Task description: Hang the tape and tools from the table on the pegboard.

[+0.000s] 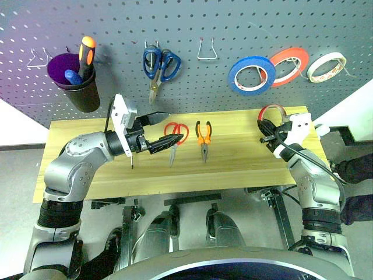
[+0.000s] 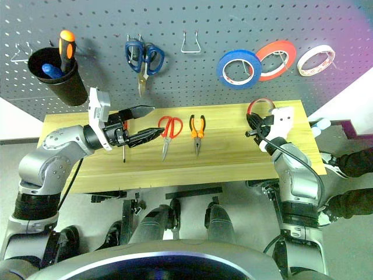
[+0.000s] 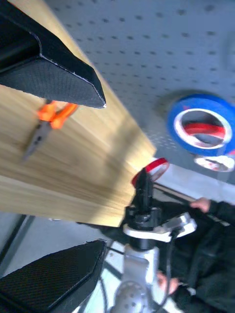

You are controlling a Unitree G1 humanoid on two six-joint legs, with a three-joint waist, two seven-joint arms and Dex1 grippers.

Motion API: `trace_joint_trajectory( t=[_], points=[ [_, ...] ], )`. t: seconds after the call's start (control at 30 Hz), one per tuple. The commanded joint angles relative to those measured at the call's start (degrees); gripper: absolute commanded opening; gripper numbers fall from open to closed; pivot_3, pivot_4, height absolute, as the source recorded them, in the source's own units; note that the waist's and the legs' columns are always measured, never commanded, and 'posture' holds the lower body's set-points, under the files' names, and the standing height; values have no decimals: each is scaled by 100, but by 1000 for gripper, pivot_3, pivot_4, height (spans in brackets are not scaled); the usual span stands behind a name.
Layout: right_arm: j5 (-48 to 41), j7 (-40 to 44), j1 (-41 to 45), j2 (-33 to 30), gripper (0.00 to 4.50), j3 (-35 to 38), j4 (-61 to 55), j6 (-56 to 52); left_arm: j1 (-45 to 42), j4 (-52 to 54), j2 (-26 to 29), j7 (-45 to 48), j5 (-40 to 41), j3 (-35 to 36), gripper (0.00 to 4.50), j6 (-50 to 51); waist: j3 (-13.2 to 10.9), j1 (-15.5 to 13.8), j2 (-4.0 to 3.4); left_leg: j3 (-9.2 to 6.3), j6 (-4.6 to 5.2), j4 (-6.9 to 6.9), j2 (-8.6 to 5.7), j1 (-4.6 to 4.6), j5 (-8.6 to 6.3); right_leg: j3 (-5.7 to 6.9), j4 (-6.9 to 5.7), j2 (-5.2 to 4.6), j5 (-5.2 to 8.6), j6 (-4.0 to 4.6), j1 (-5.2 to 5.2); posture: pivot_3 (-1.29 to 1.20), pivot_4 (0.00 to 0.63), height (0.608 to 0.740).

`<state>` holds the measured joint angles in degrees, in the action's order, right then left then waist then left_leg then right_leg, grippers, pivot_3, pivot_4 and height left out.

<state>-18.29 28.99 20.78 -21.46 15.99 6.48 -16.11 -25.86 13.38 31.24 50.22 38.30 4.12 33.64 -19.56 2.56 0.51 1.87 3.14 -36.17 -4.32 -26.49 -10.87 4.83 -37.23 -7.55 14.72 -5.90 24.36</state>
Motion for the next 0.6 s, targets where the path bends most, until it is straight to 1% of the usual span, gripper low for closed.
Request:
trace_joint_trajectory(
  t=[0.03, 0.2, 0.4, 0.6],
  points=[
    [-165, -15, 64, -95, 41, 197, -156, 231, -95, 152, -53, -68, 118, 171, 4500, -88, 47, 1, -1, 0, -1, -2, 0, 1, 0, 0, 0, 0, -2, -1, -2, -182, 204, 723],
    [-113, -84, 75, -193, 41, 202, -212, 396, -145, 45, -103, -69, 31, 130, 4500, -206, 145, 0, -1, 1, 0, -8, 0, 1, 2, -2, -1, 1, -7, -3, -4, -191, 195, 723],
    [-170, -278, 45, -259, 41, 361, -344, 637, -165, -75, -155, -20, -61, 72, 4500, -338, 205, 5, -5, 1, 9, -13, 0, 3, 7, -2, -5, 1, -7, -2, -7, -207, 189, 723],
    [-224, -527, -53, -280, 41, 485, -661, 629, -327, -290, -241, 76, -113, 7, 4500, -434, 285, 16, -6, 1, 12, -24, 0, 4, 8, -3, -11, 0, -8, -2, -12, -240, 184, 723]
  ],
)
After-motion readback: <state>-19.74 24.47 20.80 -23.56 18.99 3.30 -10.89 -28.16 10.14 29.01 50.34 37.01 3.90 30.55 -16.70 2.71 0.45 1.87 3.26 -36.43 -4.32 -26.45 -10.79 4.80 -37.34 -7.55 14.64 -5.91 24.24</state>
